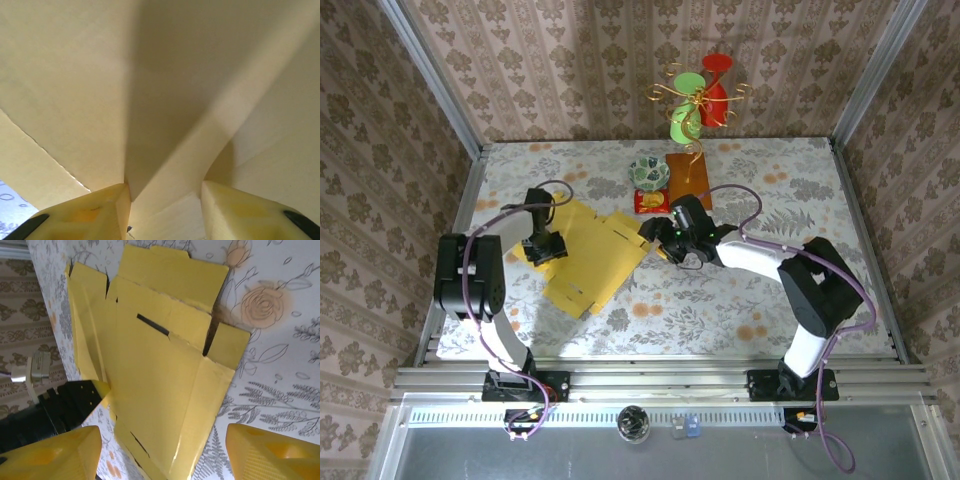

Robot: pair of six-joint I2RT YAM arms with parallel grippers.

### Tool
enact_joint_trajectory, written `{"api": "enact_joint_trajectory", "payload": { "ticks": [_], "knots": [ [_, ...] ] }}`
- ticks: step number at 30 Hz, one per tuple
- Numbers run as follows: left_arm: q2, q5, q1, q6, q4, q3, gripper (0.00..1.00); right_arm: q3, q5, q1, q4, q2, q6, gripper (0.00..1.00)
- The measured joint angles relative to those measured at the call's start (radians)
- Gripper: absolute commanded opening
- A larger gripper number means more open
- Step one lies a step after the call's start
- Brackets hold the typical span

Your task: Fold the paper box

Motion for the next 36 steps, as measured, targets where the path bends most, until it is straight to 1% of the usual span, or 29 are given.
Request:
{"api": "enact_joint_trajectory", "payload": {
  "ticks": [9,19,28,32,36],
  "knots": [
    [-0.009,-0.024,-0.049,0.0,0.008,-0.014,0.39,0.01,-0.005,-0.076,0.064,0.102,0.005,0.63],
    [-0.01,-0.032,-0.061,0.0,0.007,-0.014,0.39,0.066,-0.029,-0.076,0.125,0.214,0.023,0.57],
    [-0.009,-0.031,-0.061,0.001,0.007,-0.014,0.39,0.069,-0.046,-0.076,0.168,0.254,0.046,0.5],
    [-0.009,-0.031,-0.061,0.001,0.007,-0.014,0.39,0.069,-0.052,-0.074,0.188,0.263,0.064,0.49],
    [-0.009,-0.031,-0.061,0.001,0.007,-0.013,0.39,0.069,-0.053,-0.069,0.202,0.271,0.076,0.44]
  ]
}}
